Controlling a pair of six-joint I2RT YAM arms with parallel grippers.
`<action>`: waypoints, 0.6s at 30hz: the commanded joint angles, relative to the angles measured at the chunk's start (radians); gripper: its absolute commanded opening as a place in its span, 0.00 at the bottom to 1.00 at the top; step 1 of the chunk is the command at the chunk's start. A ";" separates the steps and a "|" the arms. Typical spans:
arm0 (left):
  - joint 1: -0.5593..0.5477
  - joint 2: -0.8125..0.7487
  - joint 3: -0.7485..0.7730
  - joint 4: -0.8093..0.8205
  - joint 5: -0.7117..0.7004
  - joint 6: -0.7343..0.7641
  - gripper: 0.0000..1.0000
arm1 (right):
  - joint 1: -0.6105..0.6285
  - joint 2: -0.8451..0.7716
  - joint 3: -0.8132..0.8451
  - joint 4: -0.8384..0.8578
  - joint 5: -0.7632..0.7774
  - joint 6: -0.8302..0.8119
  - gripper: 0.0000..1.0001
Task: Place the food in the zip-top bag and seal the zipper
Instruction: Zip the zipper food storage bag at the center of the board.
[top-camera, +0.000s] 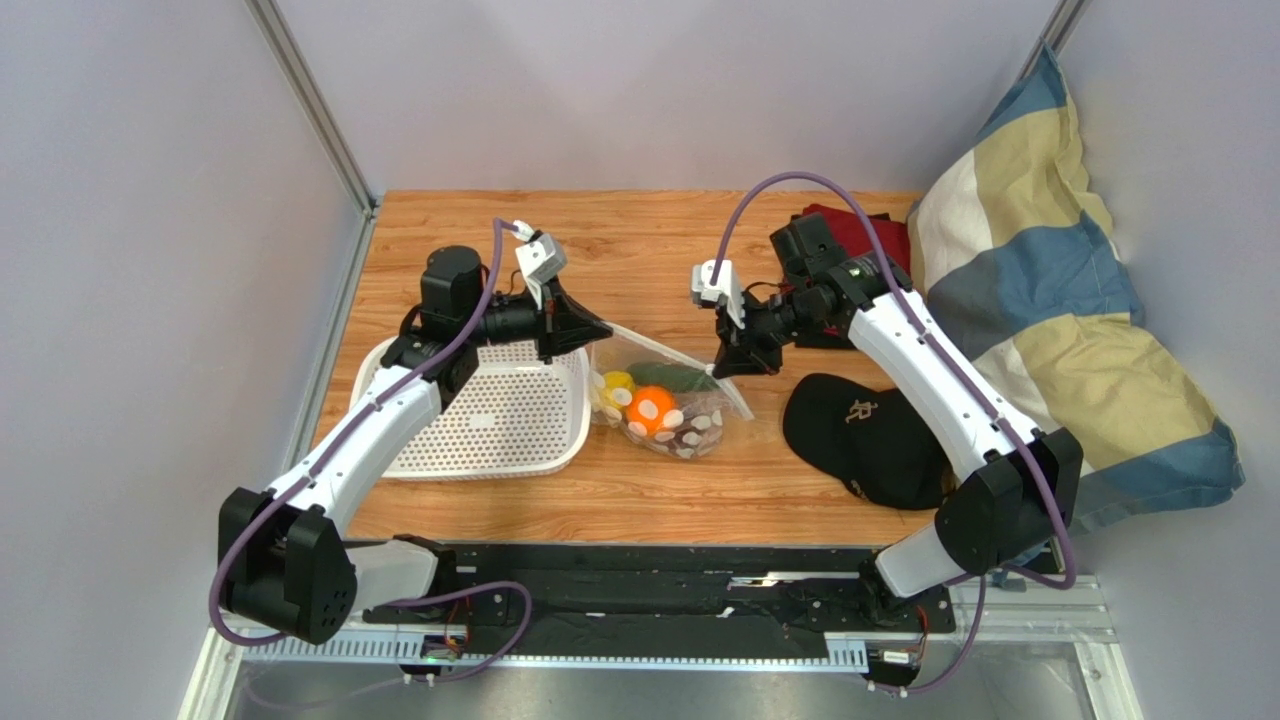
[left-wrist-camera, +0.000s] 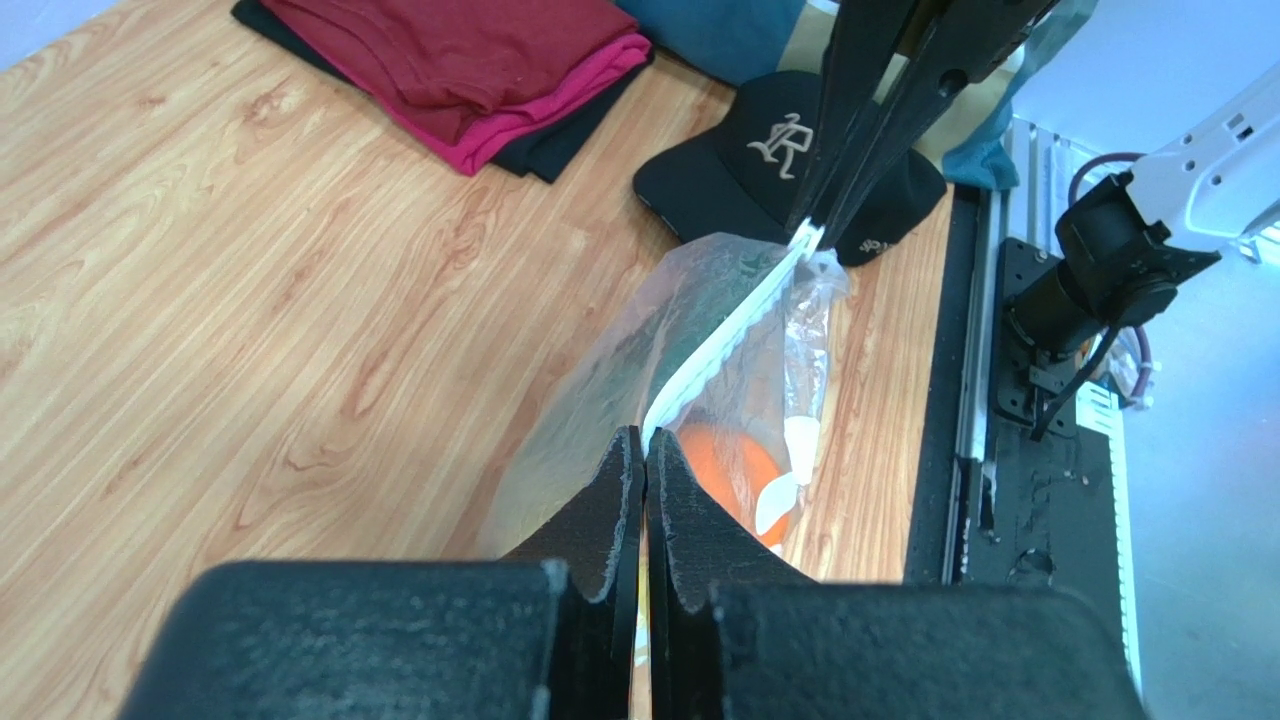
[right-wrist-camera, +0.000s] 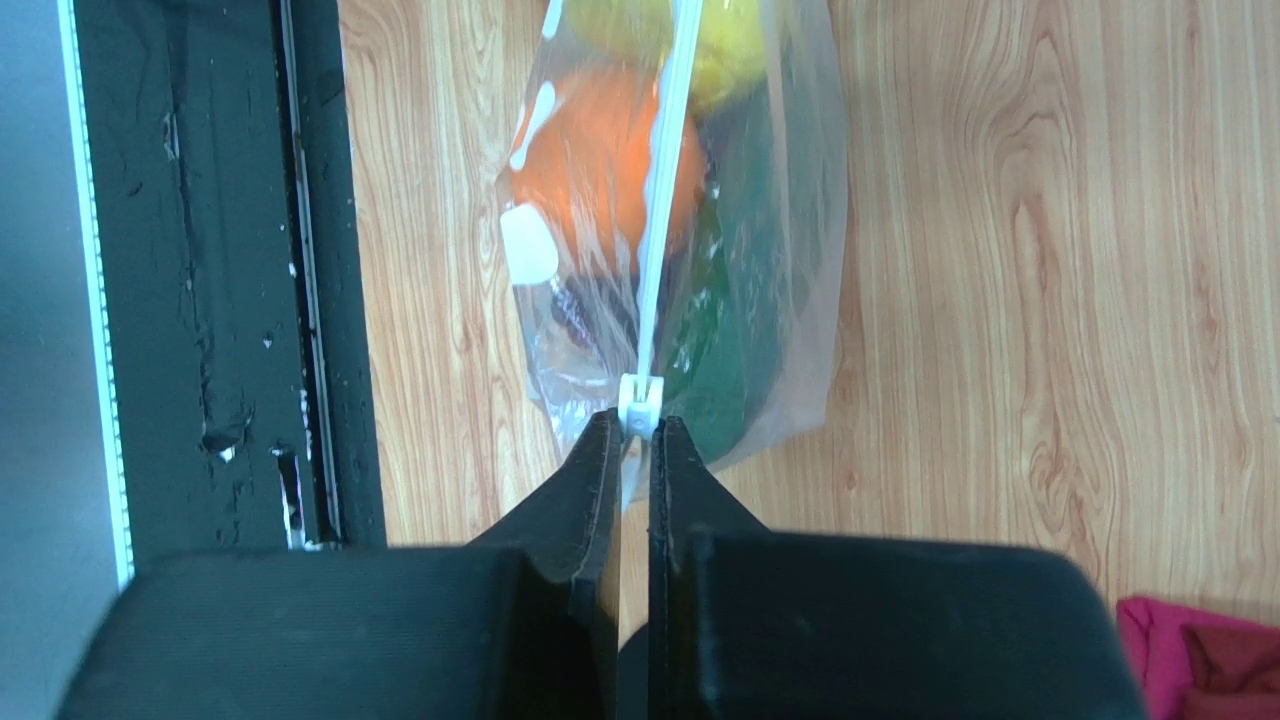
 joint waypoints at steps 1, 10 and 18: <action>0.033 -0.029 0.019 0.087 -0.022 -0.012 0.00 | -0.058 -0.064 -0.033 -0.184 0.080 -0.093 0.00; 0.053 -0.017 0.032 0.092 -0.025 -0.015 0.00 | -0.149 -0.115 -0.069 -0.296 0.137 -0.176 0.00; 0.057 -0.001 0.047 0.084 0.006 -0.001 0.00 | -0.229 -0.124 -0.040 -0.382 0.183 -0.244 0.00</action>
